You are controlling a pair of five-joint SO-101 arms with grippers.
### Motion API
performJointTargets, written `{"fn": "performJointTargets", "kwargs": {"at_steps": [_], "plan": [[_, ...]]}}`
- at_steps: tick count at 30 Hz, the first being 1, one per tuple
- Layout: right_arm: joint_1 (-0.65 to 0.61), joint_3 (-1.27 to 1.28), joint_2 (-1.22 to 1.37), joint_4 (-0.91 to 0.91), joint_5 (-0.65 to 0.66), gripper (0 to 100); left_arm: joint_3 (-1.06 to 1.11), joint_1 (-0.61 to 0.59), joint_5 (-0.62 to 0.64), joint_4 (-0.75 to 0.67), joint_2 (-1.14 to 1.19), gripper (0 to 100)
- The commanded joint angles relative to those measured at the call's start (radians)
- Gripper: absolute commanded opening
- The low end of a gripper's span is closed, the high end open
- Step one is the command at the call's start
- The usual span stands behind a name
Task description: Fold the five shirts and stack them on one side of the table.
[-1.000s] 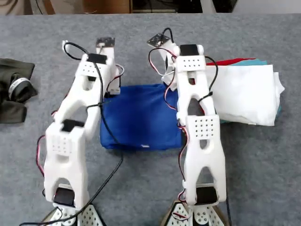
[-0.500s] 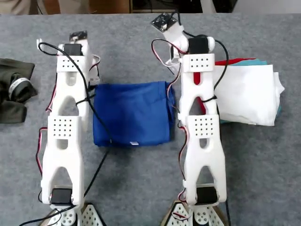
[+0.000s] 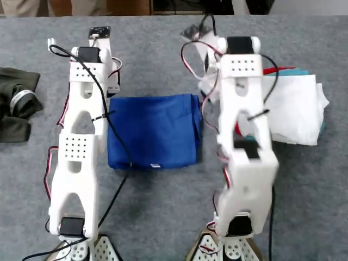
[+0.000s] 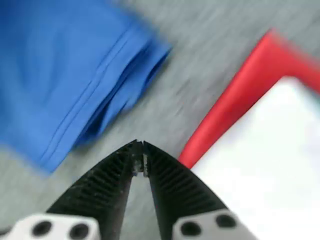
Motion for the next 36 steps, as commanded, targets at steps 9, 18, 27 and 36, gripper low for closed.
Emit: {"fn": "performJointTargets", "kwargs": {"at_steps": [9,18,27,36], "plan": [[-0.002,1.030,-0.785,-0.276,-0.017,2.5,0.896,0.008,-0.084,-0.041,-0.622,2],[-0.214,1.067,-0.676,-0.413,-0.704,30.0,1.234,-0.003,-0.041,-0.216,-0.845,14],[-0.282,0.760,-0.196,-0.460,-0.994,44.2,1.307,-0.104,-0.044,-0.216,-0.903,14],[-0.329,0.547,0.067,-0.462,-1.019,49.2,1.353,-0.219,-0.095,-0.216,-0.903,14]]}}
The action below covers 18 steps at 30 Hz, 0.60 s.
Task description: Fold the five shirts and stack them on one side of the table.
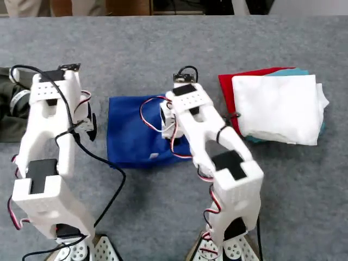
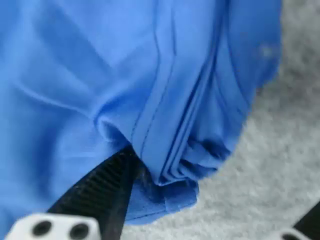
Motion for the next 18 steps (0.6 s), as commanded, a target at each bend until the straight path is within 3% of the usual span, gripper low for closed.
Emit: {"fn": "performJointTargets", "kwargs": {"at_steps": [1,7,13,18], "plan": [[-0.021,-0.085,0.077,-0.006,-0.014,47.5,-0.008,-0.035,-0.015,-0.006,-0.051,14],[-0.013,-0.096,0.091,-0.012,0.003,23.9,-0.008,-0.043,-0.032,-0.006,-0.051,14],[0.004,-0.090,0.090,-0.008,0.103,0.8,-0.014,-0.041,-0.032,-0.006,-0.051,14],[0.081,-0.097,0.082,0.008,0.107,0.2,-0.014,-0.041,-0.032,-0.006,-0.051,14]]}}
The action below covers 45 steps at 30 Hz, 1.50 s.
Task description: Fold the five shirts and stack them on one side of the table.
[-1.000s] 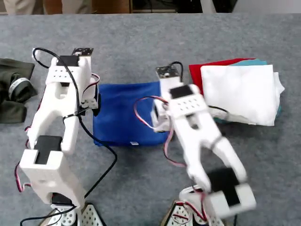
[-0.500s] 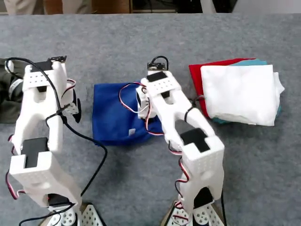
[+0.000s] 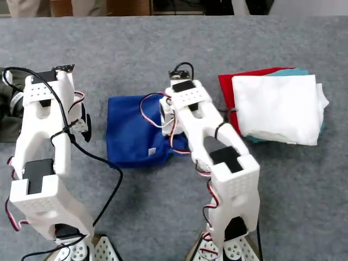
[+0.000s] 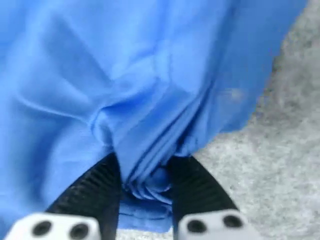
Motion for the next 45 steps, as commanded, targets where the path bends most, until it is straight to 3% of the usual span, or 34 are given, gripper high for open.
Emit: {"fn": "performJointTargets", "kwargs": {"at_steps": [1,12,20,33,45], "plan": [[0.065,-0.041,-0.001,0.026,0.012,0.2,-0.014,-0.008,-0.005,-0.006,-0.051,14],[0.177,-0.456,-0.166,0.315,0.229,0.2,-0.014,-0.003,-0.005,-0.005,-0.053,14],[0.390,-0.728,-0.166,0.382,0.416,0.2,-0.080,-0.009,-0.005,0.074,-0.053,14],[0.831,-0.750,-0.166,0.376,0.646,0.2,-0.150,-0.009,-0.005,0.137,-0.053,14],[0.981,-0.740,-0.159,0.281,0.678,0.2,-0.150,-0.002,-0.005,0.141,-0.183,14]]}}
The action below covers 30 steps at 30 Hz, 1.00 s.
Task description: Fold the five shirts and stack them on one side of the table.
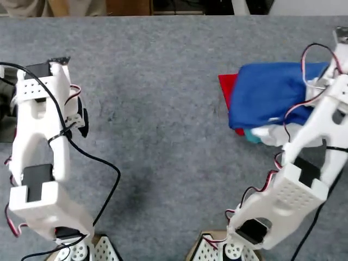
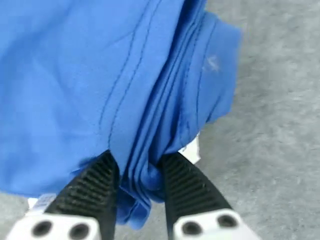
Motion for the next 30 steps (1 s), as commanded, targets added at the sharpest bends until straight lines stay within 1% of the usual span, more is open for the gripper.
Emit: {"fn": "performJointTargets", "kwargs": {"at_steps": [1,3,5,7,10,12,13,15,18,20,21,22,23,26,27,30], "plan": [[0.024,-0.054,-0.044,-0.034,0.006,0.2,-0.043,0.000,-0.005,0.003,-0.108,14],[0.015,-0.061,-0.016,-0.032,0.006,0.3,-0.038,0.000,-0.005,0.003,-0.142,14],[0.005,-0.054,0.001,-0.029,0.005,3.7,-0.038,-0.008,-0.005,0.009,-0.163,14],[0.005,-0.062,0.008,0.011,0.003,13.6,-0.032,-0.020,-0.005,0.012,-0.177,14],[0.008,-0.064,-0.007,0.077,-0.003,31.6,-0.044,-0.078,-0.005,0.035,-0.196,14],[0.007,-0.064,-0.027,0.121,-0.005,41.2,-0.044,-0.141,-0.005,0.043,-0.216,14],[0.004,-0.064,-0.039,0.135,-0.011,44.6,-0.044,-0.180,-0.005,0.043,-0.232,14],[-0.001,-0.064,-0.064,0.149,-0.044,47.2,-0.061,-0.269,-0.008,0.043,-0.265,14],[-0.016,-0.064,-0.101,0.150,-0.117,47.2,-0.138,-0.417,-0.066,0.040,-0.280,15],[-0.031,-0.056,-0.124,0.155,-0.149,46.2,-0.201,-0.514,-0.103,0.035,-0.272,19],[-0.044,-0.056,-0.137,0.155,-0.152,43.3,-0.224,-0.560,-0.112,0.014,-0.252,23],[-0.054,-0.056,-0.153,0.157,-0.146,38.5,-0.245,-0.605,-0.110,-0.017,-0.222,26],[-0.071,-0.056,-0.166,0.163,-0.127,31.7,-0.265,-0.644,-0.107,-0.063,-0.182,26],[-0.136,-0.054,-0.206,0.164,-0.080,5.2,-0.362,-0.727,-0.114,-0.198,-0.013,27],[-0.159,-0.054,-0.217,0.166,-0.081,0.0,-0.404,-0.743,-0.115,-0.235,0.058,27],[-0.219,-0.054,-0.255,0.167,-0.121,9.5,-0.568,-0.753,-0.114,-0.322,0.288,27]]}}
